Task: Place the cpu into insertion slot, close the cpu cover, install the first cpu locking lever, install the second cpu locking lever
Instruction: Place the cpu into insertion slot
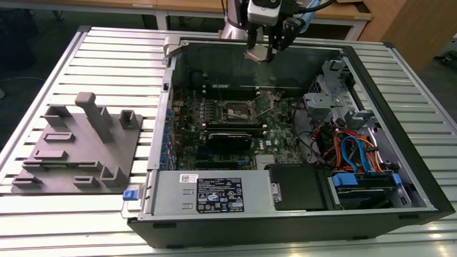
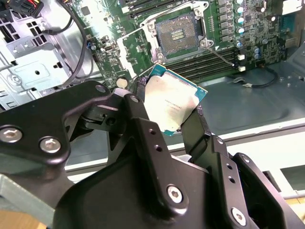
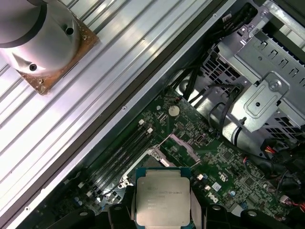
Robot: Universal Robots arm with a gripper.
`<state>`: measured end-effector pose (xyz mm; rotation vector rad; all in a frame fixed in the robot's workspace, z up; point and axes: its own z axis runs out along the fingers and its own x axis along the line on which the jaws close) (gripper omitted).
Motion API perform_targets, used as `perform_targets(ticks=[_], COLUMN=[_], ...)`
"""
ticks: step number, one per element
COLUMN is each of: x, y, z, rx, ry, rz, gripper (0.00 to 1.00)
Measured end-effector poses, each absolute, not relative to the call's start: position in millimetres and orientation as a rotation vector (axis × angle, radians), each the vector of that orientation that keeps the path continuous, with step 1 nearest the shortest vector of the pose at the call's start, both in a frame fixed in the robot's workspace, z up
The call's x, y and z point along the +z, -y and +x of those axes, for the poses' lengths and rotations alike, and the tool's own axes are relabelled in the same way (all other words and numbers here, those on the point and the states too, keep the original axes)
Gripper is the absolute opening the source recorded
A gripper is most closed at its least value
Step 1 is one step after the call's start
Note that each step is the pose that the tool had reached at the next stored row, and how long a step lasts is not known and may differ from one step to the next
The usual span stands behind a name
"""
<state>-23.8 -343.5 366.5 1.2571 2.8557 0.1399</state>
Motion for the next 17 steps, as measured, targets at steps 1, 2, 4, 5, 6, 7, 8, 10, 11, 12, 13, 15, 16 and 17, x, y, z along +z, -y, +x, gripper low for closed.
perform_targets(ticks=[1,2,4,5,6,7,8,10,11,12,13,15,16,17], x=[366.5,366.5,366.5,366.5,366.5,366.5,366.5,366.5,366.5,366.5,366.5,366.5,366.5,366.5], y=[343.5,343.5,343.5,343.5,343.5,343.5,343.5,343.5,343.5,343.5,343.5,343.5,343.5,343.5], z=[-23.8,-23.8,-23.8,-23.8,-23.8,-23.8,-23.8,-23.8,-23.8,-23.8,-23.8,-23.8,-23.8,-23.8], rx=[0.140,0.140,0.140,0.140,0.140,0.140,0.140,0.140,0.140,0.140,0.140,0.140,0.140,0.140], ry=[-2.855,-2.854,-2.852,-2.851,-2.850,-2.849,-2.848,-2.846,-2.845,-2.844,-2.843,-2.842,-2.841,-2.840], rz=[1.259,1.261,1.265,1.267,1.269,1.271,1.273,1.277,1.279,1.281,1.283,1.286,1.288,1.290], gripper=[0.54,0.54,0.54,0.54,0.54,0.54,0.54,0.54,0.54,0.54,0.54,0.54,0.54,0.54])
